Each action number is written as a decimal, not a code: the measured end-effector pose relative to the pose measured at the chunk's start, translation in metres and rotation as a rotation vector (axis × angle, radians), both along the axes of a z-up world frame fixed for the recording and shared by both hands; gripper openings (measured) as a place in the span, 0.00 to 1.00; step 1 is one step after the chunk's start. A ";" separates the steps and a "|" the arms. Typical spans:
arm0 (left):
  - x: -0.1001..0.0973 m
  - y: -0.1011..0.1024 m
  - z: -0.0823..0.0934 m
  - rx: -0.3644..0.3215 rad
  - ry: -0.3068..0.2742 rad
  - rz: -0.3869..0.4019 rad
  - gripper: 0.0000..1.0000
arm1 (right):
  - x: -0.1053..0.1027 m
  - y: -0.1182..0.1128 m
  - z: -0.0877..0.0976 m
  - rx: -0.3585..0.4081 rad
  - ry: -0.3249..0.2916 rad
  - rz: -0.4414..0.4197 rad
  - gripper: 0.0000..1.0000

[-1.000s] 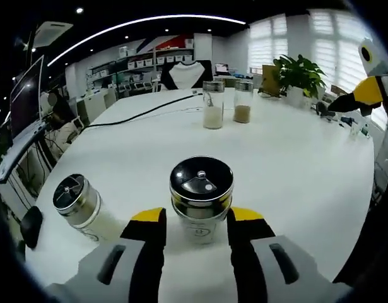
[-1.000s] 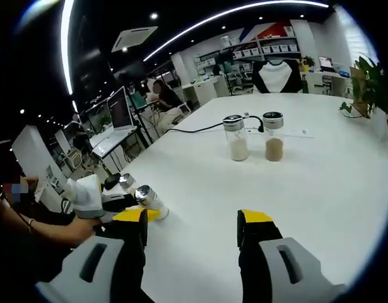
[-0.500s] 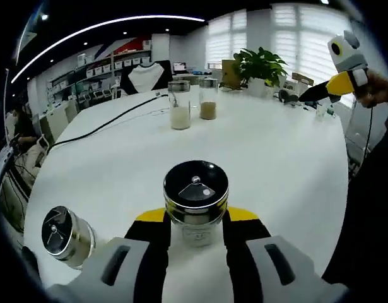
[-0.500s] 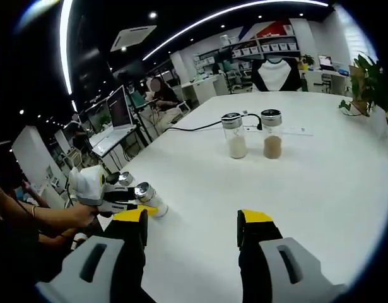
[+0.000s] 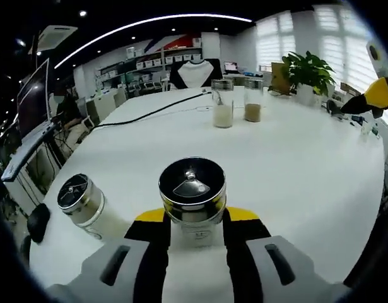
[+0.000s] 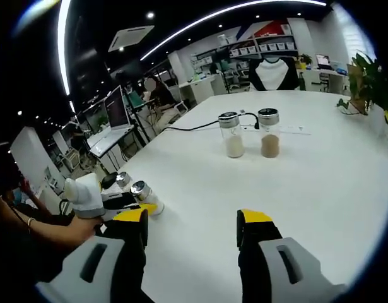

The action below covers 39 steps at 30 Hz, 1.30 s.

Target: Rotate the seasoning bottle until the label or dispensing opening points toward the visible target arrow and the bottle remains upright within the marked orientation range

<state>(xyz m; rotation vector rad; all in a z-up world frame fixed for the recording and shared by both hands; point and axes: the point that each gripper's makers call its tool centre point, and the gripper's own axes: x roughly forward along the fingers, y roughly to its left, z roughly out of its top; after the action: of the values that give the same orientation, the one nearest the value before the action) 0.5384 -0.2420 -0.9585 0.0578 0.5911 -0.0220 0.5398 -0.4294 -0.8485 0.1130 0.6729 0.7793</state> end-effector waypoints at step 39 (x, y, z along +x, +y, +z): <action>-0.023 -0.006 0.061 0.036 0.002 -0.144 0.81 | -0.002 -0.005 -0.008 -0.019 0.017 -0.031 0.58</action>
<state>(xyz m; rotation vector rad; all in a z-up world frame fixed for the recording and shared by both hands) 0.5155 -0.2479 -0.8977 0.1358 0.5888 -0.1515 0.5378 -0.4344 -0.8565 0.1125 0.6927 0.7426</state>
